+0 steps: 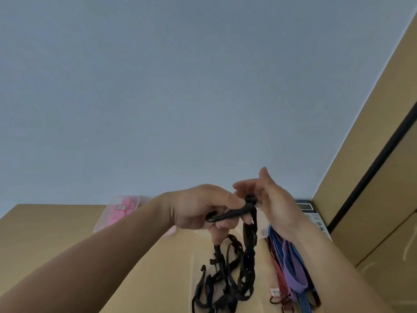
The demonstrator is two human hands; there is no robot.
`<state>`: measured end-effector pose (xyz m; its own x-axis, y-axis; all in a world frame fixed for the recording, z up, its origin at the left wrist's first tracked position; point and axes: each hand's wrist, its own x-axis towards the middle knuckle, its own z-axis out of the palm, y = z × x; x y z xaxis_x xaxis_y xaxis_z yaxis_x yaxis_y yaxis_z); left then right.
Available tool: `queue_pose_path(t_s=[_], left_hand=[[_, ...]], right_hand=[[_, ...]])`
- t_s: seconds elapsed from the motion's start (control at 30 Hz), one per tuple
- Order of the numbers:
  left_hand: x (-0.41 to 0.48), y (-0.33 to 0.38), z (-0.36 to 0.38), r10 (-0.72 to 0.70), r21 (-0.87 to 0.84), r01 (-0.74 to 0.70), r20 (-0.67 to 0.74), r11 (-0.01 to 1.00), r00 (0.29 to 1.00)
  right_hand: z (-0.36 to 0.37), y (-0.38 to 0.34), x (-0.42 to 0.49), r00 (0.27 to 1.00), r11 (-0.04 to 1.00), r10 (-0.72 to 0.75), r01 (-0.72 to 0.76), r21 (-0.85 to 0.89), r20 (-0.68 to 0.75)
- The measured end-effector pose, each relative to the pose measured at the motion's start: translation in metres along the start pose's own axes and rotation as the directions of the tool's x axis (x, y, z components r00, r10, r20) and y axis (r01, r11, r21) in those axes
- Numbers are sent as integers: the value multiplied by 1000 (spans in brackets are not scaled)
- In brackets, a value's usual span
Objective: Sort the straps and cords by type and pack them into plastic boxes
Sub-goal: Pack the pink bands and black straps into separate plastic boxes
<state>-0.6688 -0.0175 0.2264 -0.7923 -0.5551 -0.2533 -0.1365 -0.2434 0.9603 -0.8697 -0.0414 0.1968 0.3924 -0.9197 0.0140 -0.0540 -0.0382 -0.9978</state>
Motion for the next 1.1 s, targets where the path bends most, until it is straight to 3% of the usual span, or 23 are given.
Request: queue_pose_path(t_s=[0.07, 0.17, 0.3, 0.4, 0.53, 0.63, 0.77, 0.83, 0.9, 0.97, 1.1], left_hand=[[-1, 11, -6, 62, -101, -69, -69, 993, 996], [0, 16, -12, 150, -203, -181, -161, 962, 976], [0, 12, -18, 169, -214, -234, -284, 948, 944], [-7, 10, -23, 146, -251, -221, -286, 942, 947], [-20, 11, -29, 131, -214, -178, -216, 960, 968], [-22, 15, -26, 156, -193, -187, -165, 963, 974], [-17, 20, -19, 173, -152, -206, -202, 967, 964], [-14, 18, -18, 184, -40, -202, -271, 979, 945], [-10, 16, -16, 221, 310, -101, -382, 945, 897], [-4, 15, -13, 297, 623, 61, -454, 780, 840], [8, 15, -10, 448, 857, 288, -478, 428, 756]], right_hand=[[10, -7, 0, 994, 974, -84, 65, 218, 76], [26, -8, 2, 990, 956, -137, 138, 259, -25], [39, -9, 5, 968, 976, -79, 123, 177, -237], [38, -15, 10, 940, 991, -83, 112, 69, -331], [29, -28, 15, 898, 986, -132, 161, 34, -420], [33, -28, 18, 875, 980, -198, 174, -96, -442], [38, -26, 20, 840, 967, -253, 198, -162, -479], [35, -25, 21, 835, 977, -211, 167, -132, -508], [34, -24, 22, 845, 984, -158, 94, -148, -510], [35, -22, 24, 854, 983, -113, 24, -180, -507], [40, -21, 25, 836, 950, -176, 6, -313, -519]])
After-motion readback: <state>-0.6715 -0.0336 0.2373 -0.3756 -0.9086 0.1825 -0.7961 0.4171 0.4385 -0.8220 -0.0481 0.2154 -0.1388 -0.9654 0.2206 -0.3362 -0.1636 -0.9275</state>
